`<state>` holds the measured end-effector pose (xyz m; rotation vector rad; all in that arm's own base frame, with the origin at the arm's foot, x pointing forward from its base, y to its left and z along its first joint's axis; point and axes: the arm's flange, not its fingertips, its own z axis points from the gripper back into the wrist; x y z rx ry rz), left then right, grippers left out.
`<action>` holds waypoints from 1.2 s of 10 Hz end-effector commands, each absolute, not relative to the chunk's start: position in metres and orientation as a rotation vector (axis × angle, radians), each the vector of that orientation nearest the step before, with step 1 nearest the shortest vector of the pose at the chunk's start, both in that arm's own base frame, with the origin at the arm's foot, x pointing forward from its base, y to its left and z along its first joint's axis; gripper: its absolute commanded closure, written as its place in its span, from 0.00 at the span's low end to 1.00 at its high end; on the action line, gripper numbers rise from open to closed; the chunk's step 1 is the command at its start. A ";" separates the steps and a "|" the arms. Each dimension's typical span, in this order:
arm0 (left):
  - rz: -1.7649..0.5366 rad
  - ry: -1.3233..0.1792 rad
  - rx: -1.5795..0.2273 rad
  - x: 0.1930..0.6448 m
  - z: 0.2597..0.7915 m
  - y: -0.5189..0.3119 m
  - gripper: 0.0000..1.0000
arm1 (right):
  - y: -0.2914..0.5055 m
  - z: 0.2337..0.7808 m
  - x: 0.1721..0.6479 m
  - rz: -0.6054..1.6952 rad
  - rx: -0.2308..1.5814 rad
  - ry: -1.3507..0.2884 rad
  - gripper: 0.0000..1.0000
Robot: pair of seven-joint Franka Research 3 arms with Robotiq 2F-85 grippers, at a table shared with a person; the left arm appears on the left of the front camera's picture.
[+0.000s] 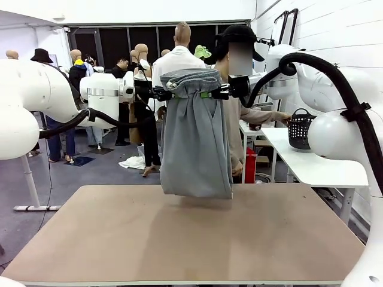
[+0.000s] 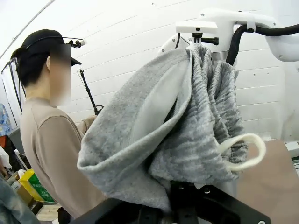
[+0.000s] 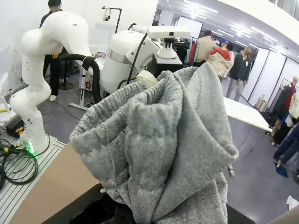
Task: Fold the training pants.
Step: Fold the Training pants in half.
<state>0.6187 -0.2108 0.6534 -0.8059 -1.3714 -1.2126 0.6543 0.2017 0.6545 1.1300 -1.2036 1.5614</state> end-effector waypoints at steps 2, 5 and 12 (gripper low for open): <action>-1.213 -1.371 -0.806 0.619 0.653 -0.211 1.00 | 0.202 0.654 0.654 1.561 1.130 -1.204 1.00; -1.119 -1.500 -0.669 0.645 0.640 -0.197 1.00 | 0.214 0.639 0.678 1.590 1.133 -1.300 1.00; -1.037 -1.483 -0.776 0.609 0.573 -0.193 1.00 | 0.224 0.592 0.688 1.643 1.201 -1.224 1.00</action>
